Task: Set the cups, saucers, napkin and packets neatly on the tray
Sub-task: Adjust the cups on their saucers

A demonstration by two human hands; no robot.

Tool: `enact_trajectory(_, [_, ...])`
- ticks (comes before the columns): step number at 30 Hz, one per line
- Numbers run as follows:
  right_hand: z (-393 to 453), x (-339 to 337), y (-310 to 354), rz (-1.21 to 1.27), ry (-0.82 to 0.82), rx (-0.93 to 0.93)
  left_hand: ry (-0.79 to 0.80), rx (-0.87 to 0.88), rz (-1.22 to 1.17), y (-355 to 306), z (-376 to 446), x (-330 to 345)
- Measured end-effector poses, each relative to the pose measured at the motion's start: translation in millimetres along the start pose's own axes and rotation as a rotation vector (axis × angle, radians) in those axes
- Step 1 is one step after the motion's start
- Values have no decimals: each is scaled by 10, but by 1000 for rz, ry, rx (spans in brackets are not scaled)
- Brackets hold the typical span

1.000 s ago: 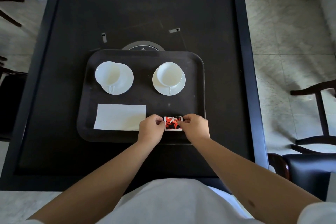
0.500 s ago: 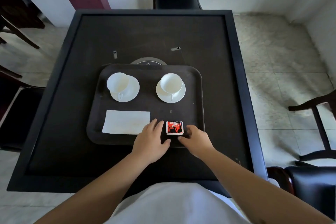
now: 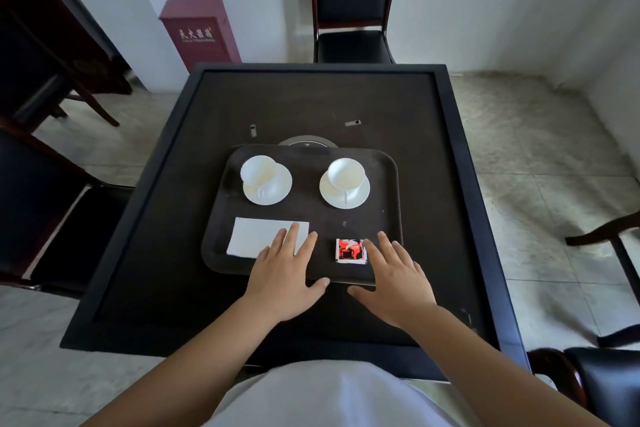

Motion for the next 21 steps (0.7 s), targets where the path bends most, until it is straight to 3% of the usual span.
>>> enact_trajectory(21, [858, -441, 1398, 79, 73, 35, -21, -3, -186, 1512, 432, -961])
Point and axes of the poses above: each hand's wrist, its own z-axis towards the middle knuckle, its own x-axis out of the palm, y = z × x, the point moved 5 cm from there along z, towards the middle knuckle, and after that the axes turned 15 degrees about -z, right-handed, at the moved point
